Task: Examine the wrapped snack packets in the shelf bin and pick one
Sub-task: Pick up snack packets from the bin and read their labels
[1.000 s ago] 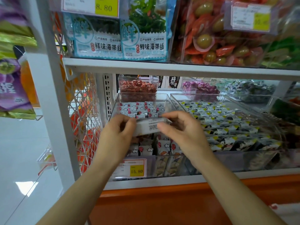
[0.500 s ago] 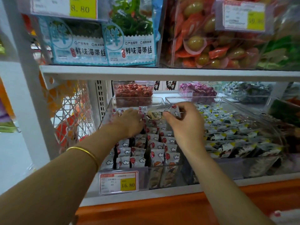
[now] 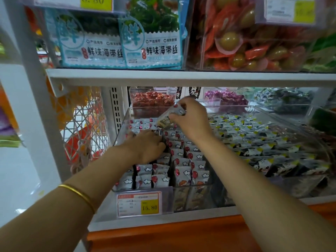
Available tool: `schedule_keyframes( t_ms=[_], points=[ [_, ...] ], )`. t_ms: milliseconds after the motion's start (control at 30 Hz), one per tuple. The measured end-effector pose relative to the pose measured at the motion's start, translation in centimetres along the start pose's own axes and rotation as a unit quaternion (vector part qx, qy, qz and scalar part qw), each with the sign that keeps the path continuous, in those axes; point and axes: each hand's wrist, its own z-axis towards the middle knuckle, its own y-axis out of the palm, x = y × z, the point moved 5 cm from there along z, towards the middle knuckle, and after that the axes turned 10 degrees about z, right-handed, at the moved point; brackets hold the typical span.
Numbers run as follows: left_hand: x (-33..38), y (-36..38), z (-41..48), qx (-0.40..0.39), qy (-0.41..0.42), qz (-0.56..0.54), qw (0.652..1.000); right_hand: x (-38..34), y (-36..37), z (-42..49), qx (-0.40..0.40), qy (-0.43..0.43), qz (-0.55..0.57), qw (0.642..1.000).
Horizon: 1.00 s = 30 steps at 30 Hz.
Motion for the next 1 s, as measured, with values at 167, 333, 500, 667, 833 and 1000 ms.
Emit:
schedule_keyframes(
  t_ms=[167, 333, 500, 667, 833, 1000],
  points=[
    [0.2, 0.2, -0.8, 0.010, 0.008, -0.006, 1.000, 0.3, 4.3, 2.4, -0.131, -0.022, -0.099, 0.986],
    [0.2, 0.0, -1.8, 0.043, 0.032, -0.035, 0.998, 1.4, 7.3, 2.6, -0.232, -0.043, -0.205, 0.950],
    [-0.2, 0.4, -2.5, 0.014, 0.000, -0.016, 1.000, 2.3, 7.8, 3.0, -0.305, 0.001, -0.229, 0.924],
    [0.0, 0.5, -2.6, 0.000, -0.011, -0.029, 1.000, 2.2, 7.0, 5.7, -0.202, 0.016, -0.173, 0.964],
    [0.0, 0.7, -2.7, 0.011, -0.016, -0.044, 0.999, 3.8, 9.0, 6.0, -0.206, -0.011, -0.281, 0.937],
    [0.1, 0.2, -3.4, 0.020, -0.025, -0.072, 0.997, 3.8, 9.7, 5.7, -0.177, -0.045, -0.302, 0.936]
  ],
)
